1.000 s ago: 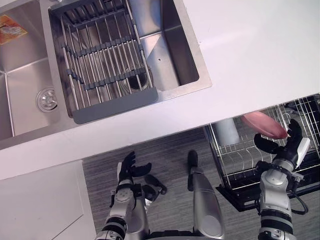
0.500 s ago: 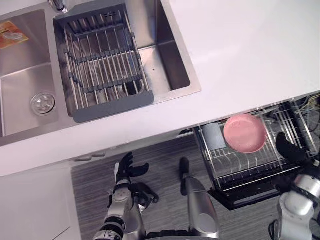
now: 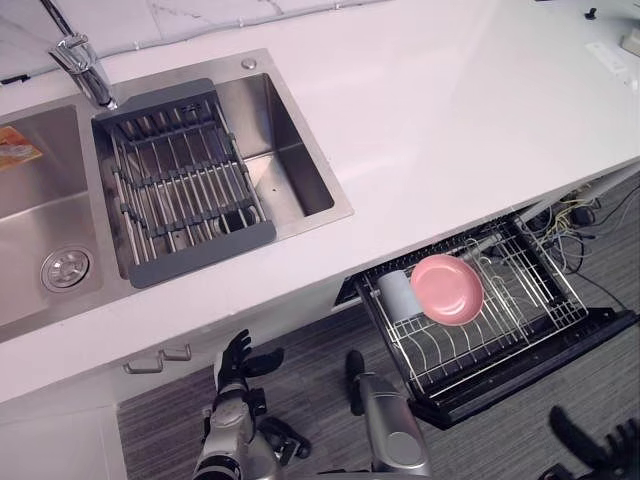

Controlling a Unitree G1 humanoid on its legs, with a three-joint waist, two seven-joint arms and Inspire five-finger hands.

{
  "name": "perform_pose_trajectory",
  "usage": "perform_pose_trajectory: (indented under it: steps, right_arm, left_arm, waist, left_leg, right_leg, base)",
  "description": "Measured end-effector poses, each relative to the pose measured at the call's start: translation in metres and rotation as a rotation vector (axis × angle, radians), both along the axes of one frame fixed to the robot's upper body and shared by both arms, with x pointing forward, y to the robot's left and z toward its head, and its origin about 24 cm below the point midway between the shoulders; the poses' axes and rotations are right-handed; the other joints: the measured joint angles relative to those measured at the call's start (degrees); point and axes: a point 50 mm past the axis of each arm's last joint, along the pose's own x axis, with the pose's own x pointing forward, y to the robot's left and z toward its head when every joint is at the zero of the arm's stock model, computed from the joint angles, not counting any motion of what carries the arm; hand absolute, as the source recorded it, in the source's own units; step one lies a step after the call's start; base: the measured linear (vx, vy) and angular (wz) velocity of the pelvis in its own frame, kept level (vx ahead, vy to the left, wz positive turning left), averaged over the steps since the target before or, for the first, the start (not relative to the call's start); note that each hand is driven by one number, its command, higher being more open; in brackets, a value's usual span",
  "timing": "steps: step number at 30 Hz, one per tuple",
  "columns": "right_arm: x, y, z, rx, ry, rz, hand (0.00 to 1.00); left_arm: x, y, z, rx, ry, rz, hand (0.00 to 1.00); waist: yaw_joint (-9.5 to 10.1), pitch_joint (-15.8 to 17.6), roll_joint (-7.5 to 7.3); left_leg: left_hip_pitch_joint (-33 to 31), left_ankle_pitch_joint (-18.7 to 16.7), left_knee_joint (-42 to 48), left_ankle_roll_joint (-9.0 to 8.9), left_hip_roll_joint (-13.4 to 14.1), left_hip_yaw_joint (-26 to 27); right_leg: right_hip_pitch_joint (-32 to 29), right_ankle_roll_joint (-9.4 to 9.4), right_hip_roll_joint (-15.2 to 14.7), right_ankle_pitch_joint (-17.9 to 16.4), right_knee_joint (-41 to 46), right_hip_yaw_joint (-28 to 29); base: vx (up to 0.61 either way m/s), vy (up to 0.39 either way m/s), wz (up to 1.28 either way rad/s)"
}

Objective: Walk over to the sink, pick up the cup, carry it to the dishwasher, place the cup inside the dishwasher, then close the dishwasher door

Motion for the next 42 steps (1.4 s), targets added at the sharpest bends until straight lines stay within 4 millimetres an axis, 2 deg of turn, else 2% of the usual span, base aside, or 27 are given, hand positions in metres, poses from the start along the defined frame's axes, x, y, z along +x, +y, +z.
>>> perform_pose_trajectory:
  steps: [3, 7, 9, 10, 14, 17, 18, 19, 21, 23, 27, 34, 39, 42]
  right_arm:
    - [0.012, 0.017, -0.011, 0.118, -0.067, 0.046, 0.90]
    - [0.047, 0.046, -0.014, 0.282, -0.243, 0.116, 0.90]
    - [0.058, 0.054, -0.014, 0.343, -0.307, 0.114, 0.90]
    - [0.071, 0.059, -0.012, 0.406, -0.393, 0.093, 0.90]
    - [0.100, 0.066, -0.002, 0.493, -0.567, 0.056, 0.90]
    - [0.131, 0.073, 0.013, 0.536, -0.704, 0.087, 0.90]
    - [0.146, 0.075, 0.023, 0.550, -0.764, 0.099, 0.90]
    - [0.154, 0.074, 0.028, 0.546, -0.784, 0.115, 0.90]
    - [0.178, 0.071, 0.048, 0.530, -0.877, 0.147, 0.90]
    - [0.196, 0.070, 0.064, 0.526, -0.930, 0.176, 0.90]
    - [0.239, 0.053, 0.090, 0.466, -0.921, 0.227, 0.90]
    - [0.234, 0.024, 0.081, 0.213, -0.608, 0.402, 0.90]
    - [0.219, 0.020, 0.067, 0.110, -0.457, 0.537, 0.90]
    - [0.203, 0.023, 0.053, 0.078, -0.377, 0.642, 0.90]
  left_arm:
    - [-0.003, 0.001, -0.001, 0.000, 0.007, 0.002, 0.90]
    - [-0.003, 0.001, 0.000, 0.000, 0.001, 0.000, 0.90]
    - [-0.002, 0.001, 0.000, -0.004, -0.005, -0.001, 0.90]
    - [0.000, 0.002, 0.002, -0.002, -0.014, -0.003, 0.90]
    - [0.004, 0.000, 0.004, 0.003, -0.030, -0.024, 0.90]
    - [0.012, -0.003, 0.009, 0.006, -0.051, -0.060, 0.90]
    - [0.014, -0.004, 0.010, 0.007, -0.062, -0.067, 0.90]
    - [0.014, -0.004, 0.010, 0.005, -0.064, -0.071, 0.90]
    - [0.015, -0.007, 0.011, 0.012, -0.064, -0.097, 0.90]
    - [0.015, -0.006, 0.011, 0.014, -0.066, -0.100, 0.90]
    - [0.020, -0.009, 0.014, 0.026, -0.080, -0.132, 0.90]
    - [0.027, -0.005, 0.019, 0.056, -0.110, -0.170, 0.90]
    - [0.017, 0.005, 0.011, 0.078, -0.055, -0.168, 0.90]
    - [0.005, 0.014, 0.002, 0.100, 0.007, -0.166, 0.90]
  waist:
    - [-0.03, 0.09, 0.31]
    - [1.02, 1.89, 0.95]
    - [1.32, 2.60, 1.39]
    - [1.37, 3.44, 1.83]
    - [2.10, 4.22, 2.89]
    - [4.31, 4.51, 3.42]
    - [4.68, 4.75, 3.84]
    - [4.72, 4.92, 4.15]
    - [6.02, 5.37, 4.99]
    - [6.68, 5.40, 5.05]
    - [7.78, 5.69, 5.69]
    - [7.14, 5.69, 5.67]
    - [7.11, 5.14, 5.30]
    - [6.08, 4.18, 4.62]
  left_leg:
    - [-1.60, -0.16, 1.08, -0.11, 0.31, 0.05]
    - [-3.72, -0.16, 1.86, -0.05, 0.51, -0.32]
    - [-4.55, -0.04, 1.84, 0.14, 0.39, -0.62]
    - [-5.43, 0.32, 1.80, 0.74, 0.20, -1.21]
    - [-6.98, 1.63, 0.31, 1.81, -1.20, -3.43]
    - [-7.60, 3.10, -1.96, 2.37, -2.98, -5.12]
    - [-7.91, 3.71, -2.88, 2.53, -3.66, -6.13]
    - [-8.05, 4.05, -3.40, 2.63, -4.03, -6.69]
    - [-8.34, 5.22, -5.14, 2.91, -5.29, -7.65]
    - [-8.75, 6.39, -6.58, 3.11, -6.12, -8.56]
    - [-10.25, 8.14, -7.83, 3.92, -6.76, -11.08]
    - [-11.62, 10.12, -8.83, 4.16, -7.03, -15.74]
    - [-11.71, 10.93, -10.79, 2.93, -8.93, -21.10]
    - [-10.70, 11.77, -12.94, 2.98, -10.29, -24.23]
  right_leg:
    - [-1.71, -0.15, -0.26, 0.11, 0.63, 0.04]
    - [-3.57, -0.35, -0.49, 0.29, 0.84, -0.09]
    - [-4.09, -0.80, -0.73, 0.70, 0.54, -0.41]
    - [-4.48, -0.39, -1.07, 1.07, 0.47, -0.81]
    - [-4.49, -0.24, -2.71, 1.23, 0.45, -2.69]
    - [-4.22, -0.09, -4.23, 1.33, 0.24, -4.12]
    - [-3.75, 0.01, -4.83, 1.41, -0.25, -5.02]
    - [-3.52, 0.08, -5.16, 1.46, -0.42, -5.45]
    - [-3.42, 0.12, -6.04, 1.59, -0.66, -6.34]
    - [-3.33, 0.09, -6.60, 1.84, -1.13, -7.13]
    - [-3.05, -0.13, -6.93, 2.85, -1.85, -9.25]
    - [0.08, -0.29, -6.78, 3.55, -5.22, -12.30]
    - [2.23, -0.52, -5.99, 4.04, -8.56, -13.34]
    - [4.67, -0.30, -5.58, 4.86, -11.22, -14.39]
  base:
    - [-0.01, -0.006, -0.02]
    - [-0.02, -0.033, 0.03]
    - [0.00, -0.020, 0.09]
    - [0.01, -0.015, 0.16]
    - [0.02, -0.016, 0.33]
    - [-0.01, -0.021, 0.34]
    - [-0.02, -0.028, 0.46]
    - [-0.03, -0.030, 0.43]
    - [-0.03, -0.028, 0.29]
    - [-0.02, -0.040, 0.29]
    - [-0.01, -0.061, 0.33]
    - [-0.04, -0.054, 0.30]
    - [-0.05, -0.016, 0.08]
    - [0.03, 0.013, 0.08]
